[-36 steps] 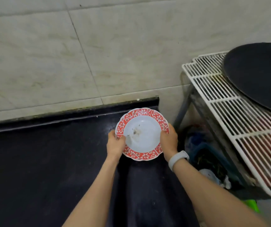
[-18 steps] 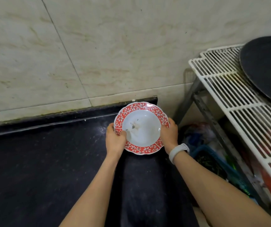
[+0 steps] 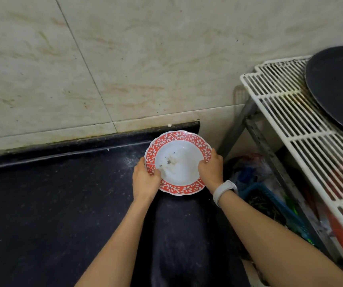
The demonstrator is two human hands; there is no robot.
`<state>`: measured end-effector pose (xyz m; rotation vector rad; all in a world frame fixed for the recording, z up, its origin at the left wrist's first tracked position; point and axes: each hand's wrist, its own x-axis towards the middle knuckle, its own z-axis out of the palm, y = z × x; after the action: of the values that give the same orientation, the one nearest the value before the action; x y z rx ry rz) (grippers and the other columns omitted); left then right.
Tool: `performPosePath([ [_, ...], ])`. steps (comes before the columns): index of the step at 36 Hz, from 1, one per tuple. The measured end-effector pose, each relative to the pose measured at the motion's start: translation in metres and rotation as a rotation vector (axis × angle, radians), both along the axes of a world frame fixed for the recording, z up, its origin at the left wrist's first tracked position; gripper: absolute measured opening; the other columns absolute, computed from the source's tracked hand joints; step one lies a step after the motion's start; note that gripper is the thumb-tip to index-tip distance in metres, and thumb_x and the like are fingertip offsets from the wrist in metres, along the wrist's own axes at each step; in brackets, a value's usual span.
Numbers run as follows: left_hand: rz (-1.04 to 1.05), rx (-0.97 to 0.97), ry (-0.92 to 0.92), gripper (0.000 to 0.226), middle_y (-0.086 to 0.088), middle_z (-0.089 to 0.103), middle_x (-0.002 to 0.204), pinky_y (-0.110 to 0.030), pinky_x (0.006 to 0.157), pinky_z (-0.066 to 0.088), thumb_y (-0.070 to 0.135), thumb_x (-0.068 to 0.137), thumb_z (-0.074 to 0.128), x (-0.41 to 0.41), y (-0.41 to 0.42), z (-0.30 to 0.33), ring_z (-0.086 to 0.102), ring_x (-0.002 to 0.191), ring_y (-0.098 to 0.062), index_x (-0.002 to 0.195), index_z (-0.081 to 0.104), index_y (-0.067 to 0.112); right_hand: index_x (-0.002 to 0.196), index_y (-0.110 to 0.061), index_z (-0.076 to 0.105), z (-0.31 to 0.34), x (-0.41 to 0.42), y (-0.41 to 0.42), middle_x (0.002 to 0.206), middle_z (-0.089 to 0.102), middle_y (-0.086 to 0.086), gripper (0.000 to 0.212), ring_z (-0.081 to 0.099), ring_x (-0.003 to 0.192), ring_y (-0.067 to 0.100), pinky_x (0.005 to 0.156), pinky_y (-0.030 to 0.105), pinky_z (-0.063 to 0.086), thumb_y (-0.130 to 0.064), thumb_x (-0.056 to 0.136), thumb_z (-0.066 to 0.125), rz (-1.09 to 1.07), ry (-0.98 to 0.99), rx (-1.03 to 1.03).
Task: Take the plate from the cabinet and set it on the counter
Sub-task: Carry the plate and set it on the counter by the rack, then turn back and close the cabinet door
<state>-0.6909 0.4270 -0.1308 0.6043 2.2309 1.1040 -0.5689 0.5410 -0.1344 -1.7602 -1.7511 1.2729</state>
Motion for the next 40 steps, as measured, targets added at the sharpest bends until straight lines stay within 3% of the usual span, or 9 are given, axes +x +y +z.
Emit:
performPosePath([
  [7,-0.101,-0.142,0.129,0.057,-0.015,0.036,0.141,-0.055,0.106,0.034,0.036,0.085,0.052,-0.003,-0.014,0.007,0.035,0.129,-0.036,0.136,0.032,0.020,0.138,-0.013,0.026,0.012,0.007,-0.018,0.150,0.025,0.015,0.054,0.026,0.135,0.038,0.110,0.052,0.031,-0.013,0.087,0.043,0.105,-0.159,0.155],
  [16,0.049,-0.101,0.256,0.045,-0.013,0.044,0.139,-0.052,0.107,0.034,0.023,0.089,0.050,0.023,-0.093,0.036,0.041,0.127,-0.030,0.132,0.043,0.011,0.125,-0.007,0.048,0.044,0.019,-0.103,0.142,0.043,0.014,0.037,0.033,0.134,0.027,0.115,0.042,0.028,-0.008,0.089,0.045,0.253,0.045,0.302],
  [22,0.255,-0.107,0.289,0.038,-0.011,0.053,0.131,-0.046,0.105,0.037,0.019,0.089,0.051,0.061,-0.203,0.037,0.047,0.123,-0.028,0.126,0.050,0.011,0.118,-0.008,0.056,0.045,0.031,-0.195,0.121,0.060,0.009,0.032,0.049,0.117,0.023,0.098,0.023,0.033,-0.006,0.087,0.047,0.598,0.170,0.172],
  [26,0.386,-0.200,0.294,0.037,-0.012,0.055,0.129,-0.044,0.103,0.039,0.021,0.089,0.051,0.085,-0.291,0.033,0.048,0.121,-0.031,0.124,0.052,0.013,0.116,-0.010,0.057,0.038,0.040,-0.264,0.117,0.062,0.009,0.030,0.053,0.113,0.023,0.099,0.031,0.041,-0.007,0.088,0.048,0.889,0.135,0.071],
  [31,0.576,-0.276,0.280,0.036,-0.011,0.056,0.129,-0.040,0.098,0.041,0.021,0.089,0.051,0.112,-0.393,0.031,0.051,0.119,-0.029,0.123,0.053,0.012,0.119,-0.012,0.055,0.034,0.045,-0.346,0.122,0.060,0.007,0.031,0.052,0.115,0.020,0.100,0.029,0.040,-0.011,0.090,0.046,1.220,0.059,-0.026],
  [35,0.719,-0.280,0.250,0.035,-0.010,0.058,0.127,-0.035,0.097,0.042,0.018,0.089,0.050,0.132,-0.469,0.034,0.053,0.117,-0.027,0.123,0.053,0.011,0.116,-0.012,0.057,0.033,0.040,-0.416,0.118,0.062,0.008,0.030,0.055,0.111,0.022,0.098,0.033,0.044,-0.011,0.088,0.047,1.384,0.027,-0.013],
  [40,0.868,-0.268,0.235,0.034,-0.011,0.059,0.127,-0.035,0.100,0.039,0.018,0.089,0.049,0.150,-0.579,0.035,0.052,0.119,-0.026,0.122,0.053,0.010,0.113,-0.011,0.059,0.031,0.031,-0.525,0.116,0.064,0.012,0.028,0.059,0.108,0.026,0.094,0.030,0.043,-0.011,0.088,0.047,1.559,0.016,0.037],
])
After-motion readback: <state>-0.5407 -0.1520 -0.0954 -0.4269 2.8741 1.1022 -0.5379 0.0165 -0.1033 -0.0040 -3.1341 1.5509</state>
